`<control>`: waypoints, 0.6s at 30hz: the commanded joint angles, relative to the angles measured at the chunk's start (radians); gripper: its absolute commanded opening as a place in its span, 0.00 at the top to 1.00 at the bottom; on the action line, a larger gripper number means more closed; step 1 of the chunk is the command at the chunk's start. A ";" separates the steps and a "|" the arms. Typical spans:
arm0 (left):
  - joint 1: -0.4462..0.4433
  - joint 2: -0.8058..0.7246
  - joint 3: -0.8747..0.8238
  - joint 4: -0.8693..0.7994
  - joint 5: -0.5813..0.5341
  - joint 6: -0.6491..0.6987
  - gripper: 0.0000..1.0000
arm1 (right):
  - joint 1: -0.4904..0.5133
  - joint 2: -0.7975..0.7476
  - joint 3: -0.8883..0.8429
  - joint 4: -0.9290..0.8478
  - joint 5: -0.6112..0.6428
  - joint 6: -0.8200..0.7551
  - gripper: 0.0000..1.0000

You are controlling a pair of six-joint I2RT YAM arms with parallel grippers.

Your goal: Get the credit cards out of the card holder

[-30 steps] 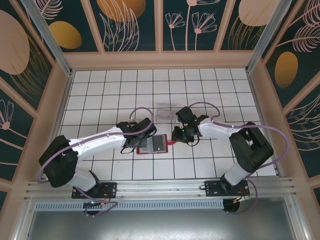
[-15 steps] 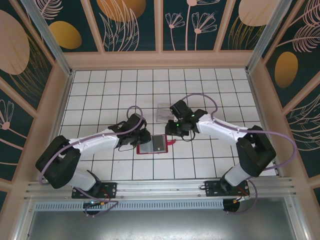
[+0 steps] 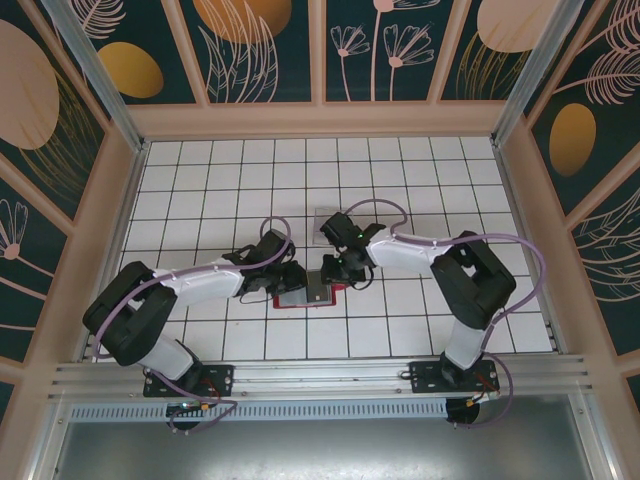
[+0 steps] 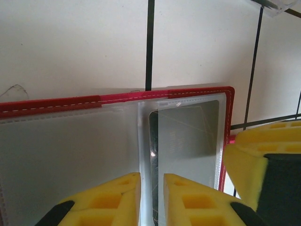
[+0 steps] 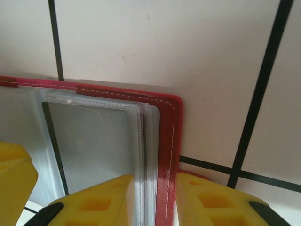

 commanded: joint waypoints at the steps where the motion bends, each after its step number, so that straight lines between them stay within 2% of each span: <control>1: 0.009 0.016 -0.008 -0.012 -0.001 0.015 0.78 | 0.012 0.018 0.001 0.023 -0.011 0.011 0.70; 18: 0.014 0.030 0.009 -0.035 -0.013 0.028 0.79 | 0.019 -0.020 0.039 -0.016 0.009 0.022 0.69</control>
